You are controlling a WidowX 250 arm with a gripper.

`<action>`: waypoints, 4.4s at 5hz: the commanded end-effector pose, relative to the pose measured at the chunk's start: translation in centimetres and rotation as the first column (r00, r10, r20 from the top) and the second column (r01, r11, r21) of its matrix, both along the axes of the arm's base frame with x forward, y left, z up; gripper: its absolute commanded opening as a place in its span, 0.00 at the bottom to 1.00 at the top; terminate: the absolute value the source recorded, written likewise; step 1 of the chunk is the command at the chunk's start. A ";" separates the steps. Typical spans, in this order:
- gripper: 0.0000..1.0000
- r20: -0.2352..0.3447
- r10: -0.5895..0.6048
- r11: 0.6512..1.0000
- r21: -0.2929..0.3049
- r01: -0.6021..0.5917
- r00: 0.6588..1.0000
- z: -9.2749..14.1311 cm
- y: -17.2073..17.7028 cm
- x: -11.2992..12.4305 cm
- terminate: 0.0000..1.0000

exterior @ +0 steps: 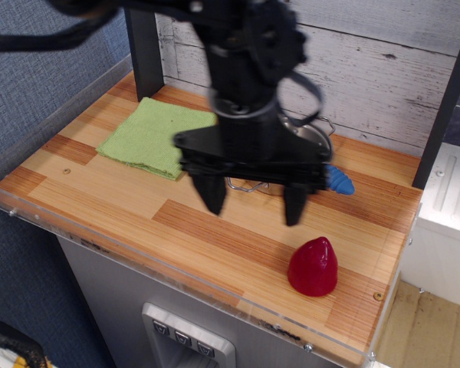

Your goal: Place red potato on top of green cloth.

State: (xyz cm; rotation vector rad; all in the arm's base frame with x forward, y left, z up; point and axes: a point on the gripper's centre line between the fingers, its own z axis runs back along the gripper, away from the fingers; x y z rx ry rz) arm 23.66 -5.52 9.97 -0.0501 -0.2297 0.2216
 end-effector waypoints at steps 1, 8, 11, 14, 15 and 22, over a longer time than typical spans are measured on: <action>1.00 0.005 -0.093 0.995 0.040 0.093 0.996 -0.7 -2.5 2.2 0.00; 1.00 -0.079 -0.119 0.989 0.074 0.125 0.990 -8.0 -4.2 2.6 0.00; 0.00 -0.068 -0.127 0.990 0.061 0.131 0.990 -7.2 -4.0 2.4 0.00; 0.00 -0.062 0.042 0.998 0.056 -0.039 0.997 -0.8 0.4 1.5 0.00; 0.00 -0.040 0.135 0.989 0.060 -0.133 0.990 0.7 3.5 1.9 0.00; 0.00 0.007 0.461 0.883 0.096 -0.460 0.887 -3.7 19.5 9.7 0.00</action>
